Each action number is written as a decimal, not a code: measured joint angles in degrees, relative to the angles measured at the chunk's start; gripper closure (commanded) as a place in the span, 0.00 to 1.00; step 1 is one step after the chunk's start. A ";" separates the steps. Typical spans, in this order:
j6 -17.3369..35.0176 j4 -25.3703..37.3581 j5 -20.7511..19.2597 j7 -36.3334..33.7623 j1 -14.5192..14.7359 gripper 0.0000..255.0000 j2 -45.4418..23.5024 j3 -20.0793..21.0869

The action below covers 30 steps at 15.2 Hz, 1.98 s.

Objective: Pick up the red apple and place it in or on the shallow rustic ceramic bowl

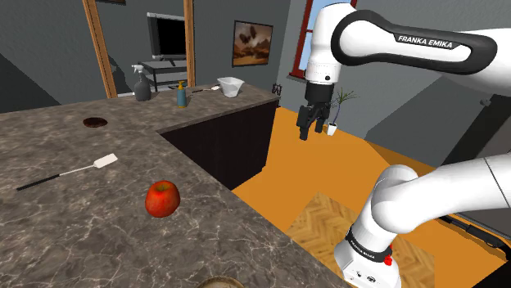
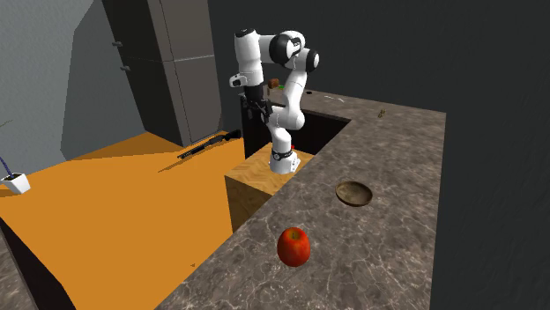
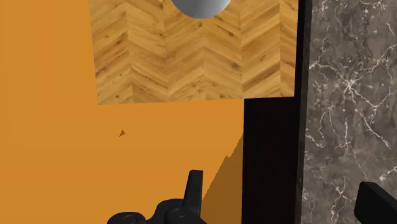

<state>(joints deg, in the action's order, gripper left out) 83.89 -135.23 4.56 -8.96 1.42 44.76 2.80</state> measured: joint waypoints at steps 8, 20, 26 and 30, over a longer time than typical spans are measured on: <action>9.24 1.84 2.31 -0.77 1.99 0.00 -9.57 3.53; 23.40 13.42 2.91 -3.67 5.27 0.00 -31.96 10.81; 27.71 21.85 0.54 -5.95 7.17 0.00 -43.16 13.86; 29.38 29.40 -2.25 -7.49 8.80 0.00 -51.68 15.25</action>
<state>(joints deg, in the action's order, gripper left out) 113.27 -105.82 2.32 -16.45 10.22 -6.92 18.05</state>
